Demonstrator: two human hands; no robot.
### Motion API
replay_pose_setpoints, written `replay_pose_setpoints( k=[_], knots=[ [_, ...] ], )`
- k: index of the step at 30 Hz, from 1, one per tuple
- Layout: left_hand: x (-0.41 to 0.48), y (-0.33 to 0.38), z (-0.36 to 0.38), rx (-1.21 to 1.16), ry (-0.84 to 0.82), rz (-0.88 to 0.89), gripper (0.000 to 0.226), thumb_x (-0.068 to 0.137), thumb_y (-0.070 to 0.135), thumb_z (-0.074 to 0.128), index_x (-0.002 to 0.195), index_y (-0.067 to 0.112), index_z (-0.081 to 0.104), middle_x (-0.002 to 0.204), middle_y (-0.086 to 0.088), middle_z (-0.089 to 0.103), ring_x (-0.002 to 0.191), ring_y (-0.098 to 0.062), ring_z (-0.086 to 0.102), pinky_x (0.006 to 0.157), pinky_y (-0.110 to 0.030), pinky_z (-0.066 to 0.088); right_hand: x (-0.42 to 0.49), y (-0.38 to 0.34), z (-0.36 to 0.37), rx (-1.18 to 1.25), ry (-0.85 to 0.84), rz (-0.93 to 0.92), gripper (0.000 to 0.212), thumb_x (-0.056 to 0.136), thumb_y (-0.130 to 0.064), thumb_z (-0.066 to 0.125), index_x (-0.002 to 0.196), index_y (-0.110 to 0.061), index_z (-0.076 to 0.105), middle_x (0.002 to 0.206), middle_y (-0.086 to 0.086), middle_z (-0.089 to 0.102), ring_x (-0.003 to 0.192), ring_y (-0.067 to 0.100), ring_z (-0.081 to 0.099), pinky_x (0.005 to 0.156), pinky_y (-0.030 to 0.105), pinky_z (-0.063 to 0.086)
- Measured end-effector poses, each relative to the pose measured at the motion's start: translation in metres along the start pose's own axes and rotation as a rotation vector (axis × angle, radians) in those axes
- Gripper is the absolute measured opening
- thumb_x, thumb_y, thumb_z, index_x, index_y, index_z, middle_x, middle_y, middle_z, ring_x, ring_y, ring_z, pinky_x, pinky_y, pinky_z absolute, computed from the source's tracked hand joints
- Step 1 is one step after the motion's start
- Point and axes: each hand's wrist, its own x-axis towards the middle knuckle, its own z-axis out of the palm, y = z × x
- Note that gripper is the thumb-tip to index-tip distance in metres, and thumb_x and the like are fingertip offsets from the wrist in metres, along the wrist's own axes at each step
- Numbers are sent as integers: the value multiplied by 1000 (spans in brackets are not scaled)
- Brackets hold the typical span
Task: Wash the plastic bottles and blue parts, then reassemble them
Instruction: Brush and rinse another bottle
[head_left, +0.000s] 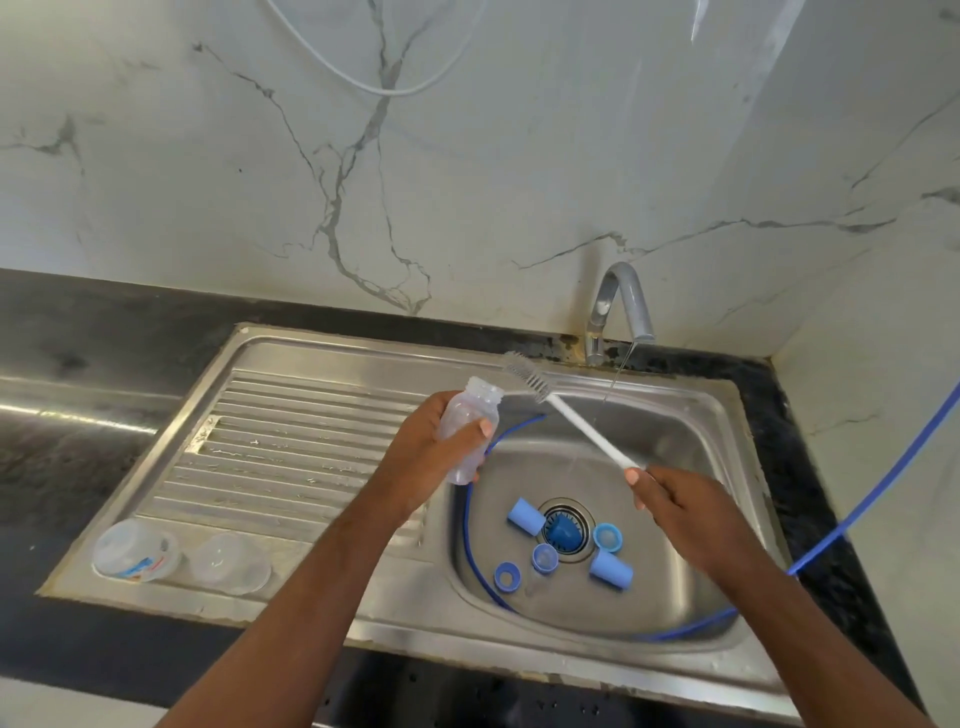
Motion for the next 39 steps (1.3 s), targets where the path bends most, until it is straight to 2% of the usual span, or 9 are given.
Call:
replay_pose_setpoints(
  k=[3, 7, 12, 16, 20, 25, 32, 35, 39],
  knots=[
    [2, 2, -2, 435, 230, 5, 33, 79, 44, 81, 103, 38, 59, 93, 17, 68, 82, 2, 63, 65, -12, 44, -14, -3, -4, -24, 43, -14, 59, 88, -75, 31, 71, -23, 54, 57, 1, 57, 53, 15, 54, 59, 40, 48],
    [4, 2, 1, 518, 326, 39, 43, 70, 46, 85, 102, 38, 57, 91, 18, 65, 81, 3, 61, 65, -16, 42, -31, -7, 6, -130, -8, -60, 46, 91, -71, 32, 72, -29, 40, 54, 1, 48, 56, 23, 51, 59, 42, 46],
    [-1, -6, 24, 635, 239, 99, 50, 71, 47, 83, 109, 29, 57, 100, 12, 63, 89, -9, 59, 75, -26, 44, -31, -31, 18, -154, -20, -60, 51, 92, -71, 26, 72, -26, 37, 52, -1, 45, 51, 17, 45, 55, 36, 42],
    [-2, -7, 31, 559, 304, 47, 42, 70, 49, 83, 99, 33, 56, 92, 14, 63, 82, -4, 59, 65, -18, 40, -35, -41, 22, -145, -38, -20, 54, 94, -69, 30, 72, -21, 38, 54, -2, 48, 51, 15, 46, 53, 33, 42],
    [-2, -3, 11, 514, 377, -29, 43, 71, 50, 85, 100, 31, 59, 90, 14, 66, 79, 1, 59, 60, -15, 38, -53, -17, 17, -144, -40, -6, 54, 89, -74, 28, 74, -25, 41, 58, -17, 55, 51, 14, 47, 54, 29, 42],
    [-5, 0, 24, 514, 279, -28, 40, 74, 48, 83, 100, 31, 58, 92, 13, 66, 81, 0, 60, 62, -18, 40, -42, -35, 20, -146, -18, -20, 60, 87, -76, 19, 76, -22, 43, 56, -6, 54, 53, 14, 51, 53, 30, 41],
    [-2, 5, 19, 493, 315, -14, 44, 74, 51, 83, 103, 31, 57, 93, 15, 65, 82, 0, 60, 62, -16, 40, -51, -17, 13, -179, 21, 3, 60, 86, -77, 18, 78, -22, 40, 55, 1, 48, 56, 21, 50, 54, 36, 44],
    [-1, 0, 24, 552, 324, 49, 43, 74, 46, 82, 104, 31, 56, 97, 14, 64, 85, -4, 60, 64, -15, 38, -45, -33, 13, -178, -7, 8, 55, 90, -72, 25, 76, -23, 43, 49, -6, 50, 48, 12, 47, 48, 27, 35],
    [8, -4, 10, 844, 430, 214, 60, 73, 37, 87, 119, 20, 52, 114, 1, 60, 99, -19, 58, 74, -25, 45, -57, -37, 6, -217, -53, 42, 44, 98, -61, 37, 74, -24, 41, 62, -43, 50, 49, 14, 42, 49, 25, 31]
  ],
)
